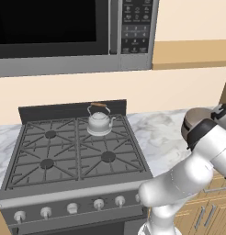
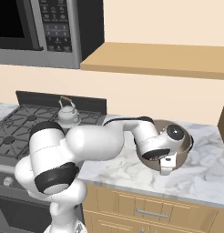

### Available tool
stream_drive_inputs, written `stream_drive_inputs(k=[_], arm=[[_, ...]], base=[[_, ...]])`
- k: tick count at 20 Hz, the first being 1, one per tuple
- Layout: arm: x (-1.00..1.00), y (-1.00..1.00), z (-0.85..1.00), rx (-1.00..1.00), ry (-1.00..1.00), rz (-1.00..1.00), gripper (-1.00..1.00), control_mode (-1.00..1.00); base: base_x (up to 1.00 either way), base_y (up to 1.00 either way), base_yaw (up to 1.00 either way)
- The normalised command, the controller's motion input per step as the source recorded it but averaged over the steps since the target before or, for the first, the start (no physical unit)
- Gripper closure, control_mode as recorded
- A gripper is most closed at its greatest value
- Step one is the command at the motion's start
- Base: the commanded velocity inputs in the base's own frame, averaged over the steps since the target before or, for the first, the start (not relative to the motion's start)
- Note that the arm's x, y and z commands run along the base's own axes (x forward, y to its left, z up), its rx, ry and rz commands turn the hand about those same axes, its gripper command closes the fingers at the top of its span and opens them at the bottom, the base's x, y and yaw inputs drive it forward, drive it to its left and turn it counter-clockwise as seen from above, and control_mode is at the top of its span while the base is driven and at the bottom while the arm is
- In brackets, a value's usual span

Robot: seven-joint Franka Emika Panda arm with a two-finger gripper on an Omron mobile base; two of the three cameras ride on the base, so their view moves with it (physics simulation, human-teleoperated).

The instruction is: Pick the kettle from the cabinet and place it on a stove burner. Then pick the pot from the counter and place it on another stove burner. Finally, turn both burners on.

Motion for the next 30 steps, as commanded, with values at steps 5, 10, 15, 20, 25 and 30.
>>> stream_drive_inputs(k=[5, 10, 15, 20, 25, 30], arm=[[-0.12, 0.0, 0.0, 0.0, 0.0, -0.01, 1.0, -1.0], [-0.13, 0.0, 0.1, 0.0, 0.0, -0.04, 1.0, -1.0], [-0.27, 0.0, 0.26, -0.01, 0.0, -0.05, 1.0, -1.0], [-0.42, 0.0, 0.23, -0.01, 0.0, -0.02, 1.0, -1.0], [-0.45, 0.02, 0.14, -0.02, 0.0, 0.0, 1.0, -1.0], [-0.44, 0.21, 0.19, -0.05, 0.0, 0.0, 1.0, -1.0]], base=[[0.0, 0.0, 0.0], [0.0, 0.0, 0.0], [0.0, 0.0, 0.0], [0.0, 0.0, 0.0], [0.0, 0.0, 0.0], [0.0, 0.0, 0.0]])
